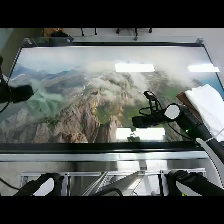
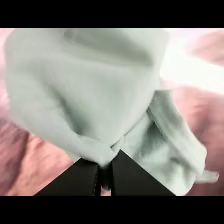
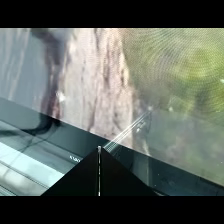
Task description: Fold the shirts.
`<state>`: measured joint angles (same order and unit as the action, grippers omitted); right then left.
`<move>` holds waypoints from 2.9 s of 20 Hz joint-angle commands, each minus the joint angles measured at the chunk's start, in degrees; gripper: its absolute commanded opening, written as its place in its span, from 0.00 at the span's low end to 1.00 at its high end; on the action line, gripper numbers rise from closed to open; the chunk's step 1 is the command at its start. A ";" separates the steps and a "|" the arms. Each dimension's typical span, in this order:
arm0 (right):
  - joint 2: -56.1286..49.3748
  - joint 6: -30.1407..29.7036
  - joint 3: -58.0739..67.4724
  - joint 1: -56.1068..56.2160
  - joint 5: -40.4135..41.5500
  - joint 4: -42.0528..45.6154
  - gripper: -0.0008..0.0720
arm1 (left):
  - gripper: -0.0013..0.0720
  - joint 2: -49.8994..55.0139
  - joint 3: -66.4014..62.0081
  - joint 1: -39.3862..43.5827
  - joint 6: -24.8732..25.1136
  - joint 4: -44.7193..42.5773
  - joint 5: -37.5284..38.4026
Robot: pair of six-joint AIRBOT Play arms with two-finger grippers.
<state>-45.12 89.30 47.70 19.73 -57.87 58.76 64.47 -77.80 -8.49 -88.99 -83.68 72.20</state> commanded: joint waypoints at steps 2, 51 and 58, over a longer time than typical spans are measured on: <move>-0.02 0.02 -0.02 0.04 0.00 -0.02 0.04 | 0.04 -6.10 -6.67 17.97 1.05 8.76 -1.49; -7.78 -22.27 -2.45 -3.82 1.55 -9.05 0.04 | 0.04 19.65 34.21 32.68 19.69 49.24 -28.92; 3.41 -22.27 14.53 -10.78 -6.14 -10.67 0.04 | 0.03 0.50 31.71 22.56 20.55 48.72 -19.65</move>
<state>-46.68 67.55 54.61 12.21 -61.45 50.02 73.32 -44.27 19.29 -68.69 -34.87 46.89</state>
